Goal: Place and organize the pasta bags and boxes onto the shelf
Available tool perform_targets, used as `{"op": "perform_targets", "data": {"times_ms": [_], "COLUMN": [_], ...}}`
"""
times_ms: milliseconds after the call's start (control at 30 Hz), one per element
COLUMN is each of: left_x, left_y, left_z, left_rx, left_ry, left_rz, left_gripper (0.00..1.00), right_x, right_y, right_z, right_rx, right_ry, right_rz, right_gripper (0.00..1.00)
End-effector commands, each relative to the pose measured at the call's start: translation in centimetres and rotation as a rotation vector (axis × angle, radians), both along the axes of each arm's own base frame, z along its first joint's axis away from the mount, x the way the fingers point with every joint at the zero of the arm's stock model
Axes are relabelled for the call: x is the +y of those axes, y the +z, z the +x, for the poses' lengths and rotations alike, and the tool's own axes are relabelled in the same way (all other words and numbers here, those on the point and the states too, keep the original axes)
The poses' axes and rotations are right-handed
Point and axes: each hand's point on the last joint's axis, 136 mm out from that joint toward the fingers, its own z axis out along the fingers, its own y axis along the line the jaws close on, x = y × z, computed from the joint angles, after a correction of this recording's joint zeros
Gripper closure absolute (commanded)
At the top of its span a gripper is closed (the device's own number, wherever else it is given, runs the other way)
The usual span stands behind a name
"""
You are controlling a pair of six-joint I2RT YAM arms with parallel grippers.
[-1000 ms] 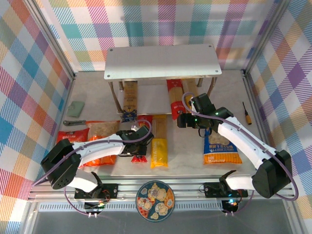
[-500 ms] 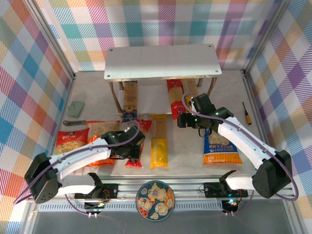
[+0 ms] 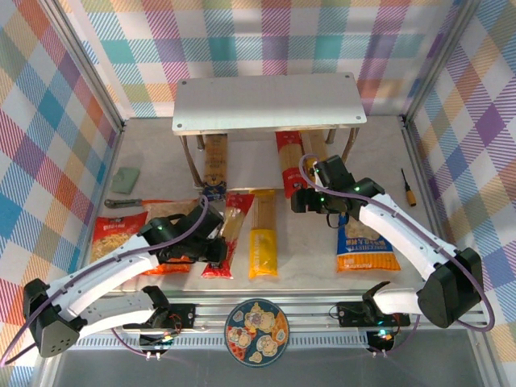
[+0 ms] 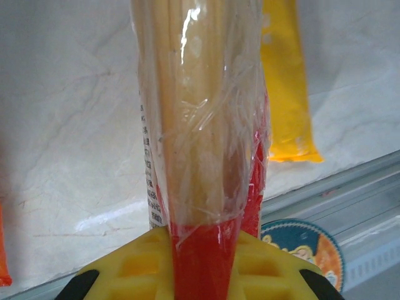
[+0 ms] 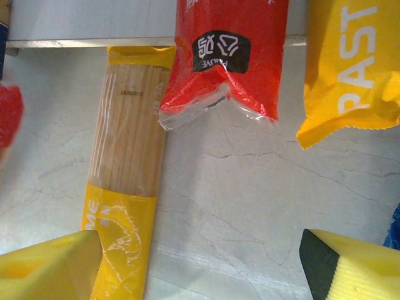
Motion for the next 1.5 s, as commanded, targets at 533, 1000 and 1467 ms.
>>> {"op": "perform_targets", "data": {"times_ms": [533,1000,1467], "left_x": [-3.4,-2.6,-2.6], "left_y": [9.0,4.9,1.5], "left_z": [20.8,26.4,29.2], "left_rx": [-0.450,-0.399,-0.355], "left_ry": [0.133,0.219,0.260], "left_rz": [-0.072,0.008,0.025], "left_gripper": [1.00,1.00,1.00], "right_x": [1.0,0.5,0.7], "right_y": [1.6,2.0,1.6], "right_z": [-0.2,-0.4,-0.2], "right_rx": [-0.031,-0.041,-0.023], "right_ry": [0.013,0.006,0.014], "right_rz": [0.011,-0.011,-0.020], "right_gripper": [0.16,0.16,0.16]}}
